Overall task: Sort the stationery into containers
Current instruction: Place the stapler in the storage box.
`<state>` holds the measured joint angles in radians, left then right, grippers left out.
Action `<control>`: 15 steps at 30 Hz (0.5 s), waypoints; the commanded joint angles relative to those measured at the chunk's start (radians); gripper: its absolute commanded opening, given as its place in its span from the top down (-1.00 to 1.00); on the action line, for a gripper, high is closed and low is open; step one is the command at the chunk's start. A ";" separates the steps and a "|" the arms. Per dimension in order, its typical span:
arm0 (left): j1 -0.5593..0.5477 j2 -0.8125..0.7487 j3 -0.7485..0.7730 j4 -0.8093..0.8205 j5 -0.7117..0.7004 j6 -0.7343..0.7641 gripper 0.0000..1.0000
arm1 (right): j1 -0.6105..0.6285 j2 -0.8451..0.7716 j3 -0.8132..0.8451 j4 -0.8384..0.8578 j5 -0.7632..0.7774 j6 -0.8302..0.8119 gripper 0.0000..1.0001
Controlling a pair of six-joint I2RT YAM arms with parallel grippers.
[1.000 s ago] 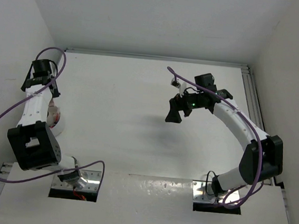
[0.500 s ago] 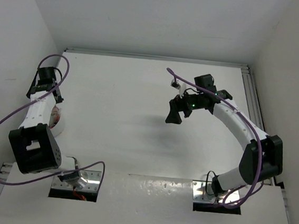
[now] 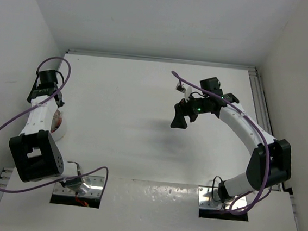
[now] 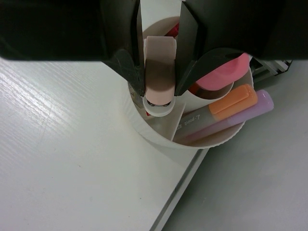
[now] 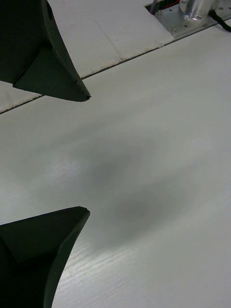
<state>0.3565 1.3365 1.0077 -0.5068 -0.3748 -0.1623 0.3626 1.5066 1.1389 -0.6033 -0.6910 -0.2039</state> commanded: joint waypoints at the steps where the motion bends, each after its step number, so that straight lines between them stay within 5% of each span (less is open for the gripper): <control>1: -0.005 -0.027 -0.006 0.022 -0.015 -0.017 0.87 | 0.001 -0.016 -0.001 0.022 -0.016 -0.012 -0.76; 7: -0.008 -0.025 -0.006 0.030 -0.013 -0.013 0.70 | -0.001 -0.017 -0.005 0.020 -0.015 -0.015 -0.77; 9: -0.005 -0.017 0.002 0.030 -0.010 -0.011 0.23 | -0.002 -0.019 -0.005 0.019 -0.016 -0.014 -0.77; 10: -0.005 -0.013 0.006 0.030 -0.007 -0.011 -0.26 | -0.002 -0.019 -0.005 0.022 -0.016 -0.014 -0.78; 15: -0.005 -0.014 0.061 0.022 -0.007 -0.006 -0.63 | -0.001 -0.019 -0.005 0.020 -0.016 -0.014 -0.78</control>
<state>0.3542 1.3388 1.0061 -0.5087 -0.3733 -0.1646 0.3626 1.5066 1.1370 -0.6033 -0.6910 -0.2062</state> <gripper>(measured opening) 0.801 0.886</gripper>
